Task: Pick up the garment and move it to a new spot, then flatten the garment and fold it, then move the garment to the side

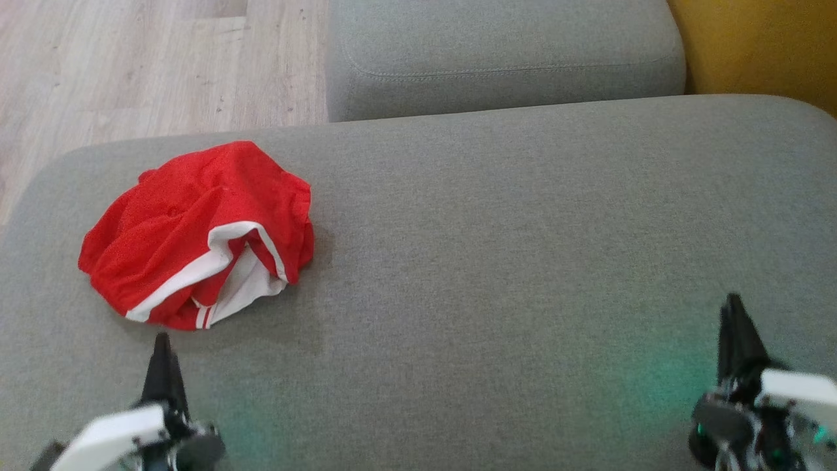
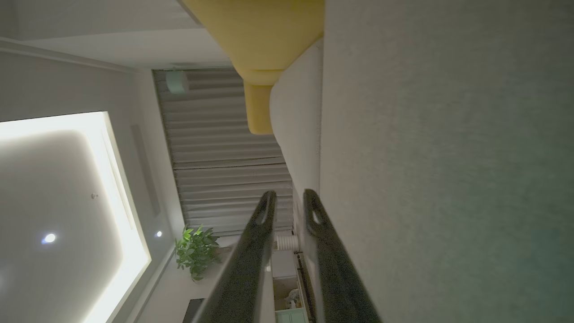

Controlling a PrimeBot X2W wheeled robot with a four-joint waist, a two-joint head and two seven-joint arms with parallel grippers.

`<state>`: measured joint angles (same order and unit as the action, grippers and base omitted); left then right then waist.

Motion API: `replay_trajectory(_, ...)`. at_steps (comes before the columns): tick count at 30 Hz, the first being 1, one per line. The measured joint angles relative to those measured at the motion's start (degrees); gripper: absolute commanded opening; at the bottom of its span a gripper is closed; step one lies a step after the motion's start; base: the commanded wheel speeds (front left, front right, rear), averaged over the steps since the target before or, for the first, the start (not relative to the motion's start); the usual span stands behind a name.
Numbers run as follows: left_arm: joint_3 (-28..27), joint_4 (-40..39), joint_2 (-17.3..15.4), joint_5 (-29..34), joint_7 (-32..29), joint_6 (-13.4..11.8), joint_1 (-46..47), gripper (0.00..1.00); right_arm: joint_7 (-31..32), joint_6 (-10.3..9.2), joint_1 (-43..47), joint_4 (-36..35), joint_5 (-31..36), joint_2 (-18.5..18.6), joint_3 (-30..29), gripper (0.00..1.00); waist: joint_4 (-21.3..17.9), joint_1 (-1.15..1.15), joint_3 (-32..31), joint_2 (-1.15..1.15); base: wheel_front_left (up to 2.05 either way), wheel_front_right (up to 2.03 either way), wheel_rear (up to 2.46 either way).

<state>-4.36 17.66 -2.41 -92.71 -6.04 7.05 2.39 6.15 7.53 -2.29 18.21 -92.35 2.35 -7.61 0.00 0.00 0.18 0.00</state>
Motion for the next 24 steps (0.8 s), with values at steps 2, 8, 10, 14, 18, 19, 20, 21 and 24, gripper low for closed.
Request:
replay_trajectory(2, 0.2, 1.7, 0.1, 0.0, 0.0, 0.0, -1.5, 1.0, 0.0, 0.0, 1.5, 1.8, 0.0, -0.3, 0.1, 1.0, 0.0, 0.0, 0.0, 0.0, 0.0, 0.0, 0.0)
replay_trajectory(8, 0.5, 1.5, 0.4, 0.0, 0.7, 0.0, -2.8, 1.0, -0.7, 0.0, 2.8, 1.7, 0.2, -0.4, 0.9, 1.0, -0.1, 0.0, -0.2, 0.0, 0.0, 0.0, 0.0)
replay_trajectory(10, 0.5, 1.3, 0.3, 0.4, 1.2, 0.0, -2.8, 1.0, -1.1, 0.0, 2.8, 1.6, 0.3, -0.4, 1.2, 1.0, -0.1, 0.0, -0.2, 0.0, 0.0, 0.0, 0.0)
replay_trajectory(14, 0.5, 0.9, 0.4, 1.6, 1.7, 0.0, -2.8, 1.0, -1.7, 0.0, 2.8, 1.1, 2.4, -0.4, 1.4, 1.0, -0.2, 0.0, -0.3, 0.0, 0.0, 0.0, 0.0)
replay_trajectory(18, 0.3, 0.7, 0.4, 2.4, 2.3, 0.0, -2.8, 1.0, -2.3, 0.0, 2.8, 0.7, 4.9, -0.4, 1.5, 1.0, -0.2, 0.0, -0.4, 0.0, 0.0, 0.0, 0.0)
replay_trajectory(19, 0.2, 0.6, 0.4, 3.0, 2.7, 0.0, -2.8, 1.0, -2.6, 0.0, 2.8, 0.7, 5.4, -0.4, 1.5, 1.0, -0.2, 0.0, -0.5, 0.0, 0.0, 0.0, 0.0)
replay_trajectory(20, 0.1, 0.5, 0.4, 3.5, 2.8, 0.0, -2.8, 1.0, -2.9, 0.0, 2.8, 0.7, 6.1, -0.4, 1.5, 1.0, -0.2, 0.0, -0.5, 0.0, 0.0, 0.0, 0.0)
replay_trajectory(21, 0.0, 0.4, 0.4, 4.1, 3.0, 0.0, -2.8, 1.0, -2.9, 0.0, 2.8, 0.7, 6.9, -0.4, 1.5, 1.0, -0.1, 0.0, -0.5, 0.0, 0.0, 0.0, 0.0)
replay_trajectory(24, -0.5, -0.5, 0.4, 6.0, 3.5, -0.1, -2.8, 1.0, -3.5, 0.0, 2.8, 0.2, 9.6, -0.4, 1.5, 1.0, -0.1, 0.0, -0.6, 0.0, 0.0, 0.0, 0.0)
